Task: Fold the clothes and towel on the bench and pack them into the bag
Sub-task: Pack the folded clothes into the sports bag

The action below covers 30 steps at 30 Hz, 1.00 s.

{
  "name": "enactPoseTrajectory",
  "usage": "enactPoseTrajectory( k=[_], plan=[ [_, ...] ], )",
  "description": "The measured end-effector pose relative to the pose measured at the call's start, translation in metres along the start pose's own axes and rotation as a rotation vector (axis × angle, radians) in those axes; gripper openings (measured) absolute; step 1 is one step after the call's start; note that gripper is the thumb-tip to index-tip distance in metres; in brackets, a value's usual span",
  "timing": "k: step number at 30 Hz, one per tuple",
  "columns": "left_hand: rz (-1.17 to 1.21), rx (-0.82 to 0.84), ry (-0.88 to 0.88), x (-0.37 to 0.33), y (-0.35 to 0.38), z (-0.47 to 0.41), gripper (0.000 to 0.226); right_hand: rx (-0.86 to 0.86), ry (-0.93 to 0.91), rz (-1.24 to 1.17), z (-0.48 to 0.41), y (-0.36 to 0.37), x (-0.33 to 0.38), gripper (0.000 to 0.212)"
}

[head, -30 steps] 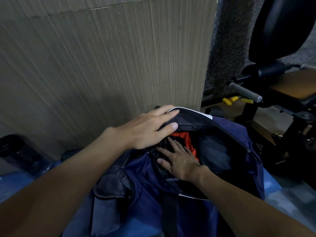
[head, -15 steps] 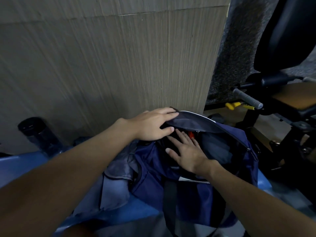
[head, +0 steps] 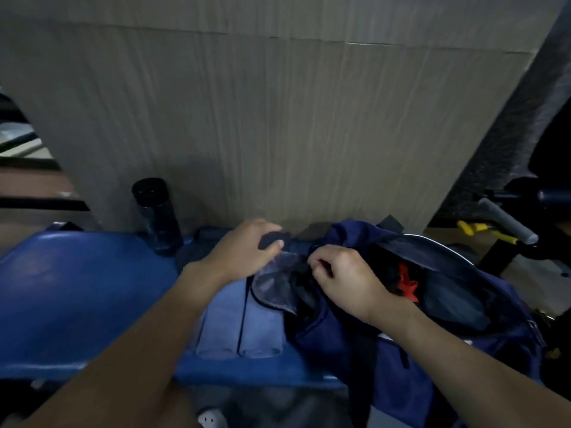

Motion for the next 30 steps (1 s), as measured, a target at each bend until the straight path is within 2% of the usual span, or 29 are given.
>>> enactPoseTrajectory(
  k=[5,9,14,18,22,25,27,30],
  plan=[
    [0.082,-0.252,-0.276,0.096,-0.033,0.039,0.032,0.138,0.002,-0.068,-0.044,0.063,0.034,0.015],
    [0.081,-0.305,-0.371,0.147,-0.026,0.056,0.031,0.129,0.274,-0.141,-0.088,0.095,0.019,0.02],
    [0.022,-0.149,-0.266,0.167,0.006,0.04,0.04,0.197,0.594,-0.15,-0.127,0.128,-0.025,0.04],
    [0.014,-0.047,-0.258,0.177,0.024,0.018,0.046,0.219,0.72,-0.119,-0.14,0.148,-0.059,0.06],
    [-0.088,0.145,-0.313,0.186,0.048,0.018,0.051,0.216,0.796,-0.125,-0.143,0.162,-0.075,0.079],
    [-0.165,0.237,-0.329,0.19,0.059,0.021,0.052,0.166,0.849,-0.135,-0.146,0.161,-0.083,0.064],
    [-0.175,0.243,-0.334,0.191,0.06,0.022,0.052,0.157,0.876,-0.171,-0.149,0.161,-0.087,0.048],
    [-0.178,0.239,-0.332,0.191,0.06,0.022,0.052,0.178,0.926,-0.214,-0.149,0.164,-0.093,0.039]
  ],
)
Point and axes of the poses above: each hand's wrist, its own z-axis away from the middle knuckle, its own y-axis out of the palm, x = y × z, the point moved 8 cm from there along -z, towards the middle knuckle, and after that the axes turned 8 degrees about y, right-handed, at the moved point
